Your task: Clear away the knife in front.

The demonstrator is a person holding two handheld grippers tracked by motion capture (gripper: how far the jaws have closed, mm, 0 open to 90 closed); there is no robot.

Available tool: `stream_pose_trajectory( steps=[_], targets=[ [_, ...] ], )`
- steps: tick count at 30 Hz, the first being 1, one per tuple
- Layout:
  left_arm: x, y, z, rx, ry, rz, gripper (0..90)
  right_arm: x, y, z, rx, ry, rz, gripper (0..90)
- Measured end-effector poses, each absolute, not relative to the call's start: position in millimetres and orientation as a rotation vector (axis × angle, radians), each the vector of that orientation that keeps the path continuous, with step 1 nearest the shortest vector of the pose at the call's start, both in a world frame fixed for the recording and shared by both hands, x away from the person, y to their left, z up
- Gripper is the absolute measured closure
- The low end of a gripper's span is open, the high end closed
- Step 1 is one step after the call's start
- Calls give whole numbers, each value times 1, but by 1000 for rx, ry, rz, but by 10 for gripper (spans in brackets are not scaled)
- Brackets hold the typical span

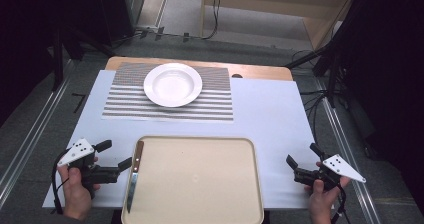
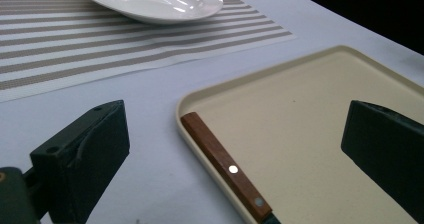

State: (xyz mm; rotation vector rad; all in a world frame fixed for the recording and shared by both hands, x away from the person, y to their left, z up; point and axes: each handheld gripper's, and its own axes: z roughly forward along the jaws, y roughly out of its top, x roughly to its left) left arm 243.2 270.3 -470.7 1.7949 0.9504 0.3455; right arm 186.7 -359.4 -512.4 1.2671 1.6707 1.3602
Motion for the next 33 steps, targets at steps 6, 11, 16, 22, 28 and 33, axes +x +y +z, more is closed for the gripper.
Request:
stream_pose_trajectory(
  steps=[6, 11, 16, 22, 28, 33],
  targets=[
    [245, 293, -469, 1754, 988, 392, 0, 187, -359, -512, 1264, 1671, 1359, 0],
    [246, 307, -469, 1725, 1016, 418, 0, 187, -359, -512, 1263, 1671, 1358, 0],
    [247, 319, -470, 1707, 1038, 439, 0, 187, -359, -512, 1262, 1671, 1359, 0],
    [248, 331, -471, 1682, 1063, 445, 0, 187, -359, -512, 1263, 1671, 1358, 0],
    [248, 341, -473, 1666, 1076, 463, 0, 187, -359, -512, 1262, 1672, 1359, 0],
    [247, 351, -475, 1644, 1084, 475, 0, 187, -359, -512, 1261, 1672, 1359, 0]
  ],
)
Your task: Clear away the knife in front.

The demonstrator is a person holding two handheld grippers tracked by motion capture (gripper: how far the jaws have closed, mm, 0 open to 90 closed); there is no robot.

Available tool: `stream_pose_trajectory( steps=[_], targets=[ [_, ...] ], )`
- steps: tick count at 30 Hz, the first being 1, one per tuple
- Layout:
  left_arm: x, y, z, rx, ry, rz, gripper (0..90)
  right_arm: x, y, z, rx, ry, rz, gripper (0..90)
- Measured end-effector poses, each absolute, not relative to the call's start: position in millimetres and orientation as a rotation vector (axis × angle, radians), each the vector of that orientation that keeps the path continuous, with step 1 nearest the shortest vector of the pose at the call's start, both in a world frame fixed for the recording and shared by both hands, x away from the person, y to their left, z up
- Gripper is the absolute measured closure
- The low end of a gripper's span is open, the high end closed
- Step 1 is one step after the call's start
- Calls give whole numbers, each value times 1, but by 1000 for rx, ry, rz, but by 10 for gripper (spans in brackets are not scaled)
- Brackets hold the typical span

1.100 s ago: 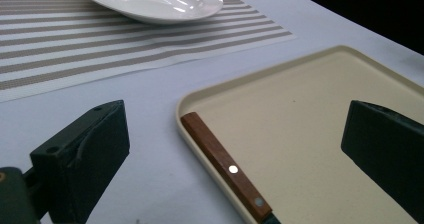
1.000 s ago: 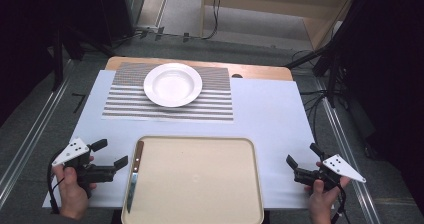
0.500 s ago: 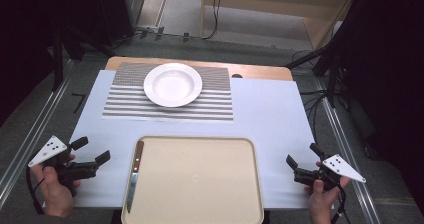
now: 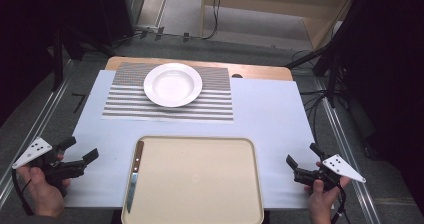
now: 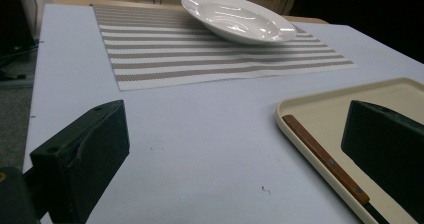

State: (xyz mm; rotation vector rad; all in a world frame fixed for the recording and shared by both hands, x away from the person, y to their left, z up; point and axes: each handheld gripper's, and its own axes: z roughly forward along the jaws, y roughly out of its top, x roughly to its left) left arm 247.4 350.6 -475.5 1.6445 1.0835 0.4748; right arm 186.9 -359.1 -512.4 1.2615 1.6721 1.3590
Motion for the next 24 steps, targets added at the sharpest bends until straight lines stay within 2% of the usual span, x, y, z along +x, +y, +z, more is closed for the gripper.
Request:
stream_pose_trajectory(
  steps=[24],
  targets=[
    [247, 345, -489, 1643, 1044, 473, 0, 187, -360, -513, 1268, 1671, 1361, 0]
  ],
)
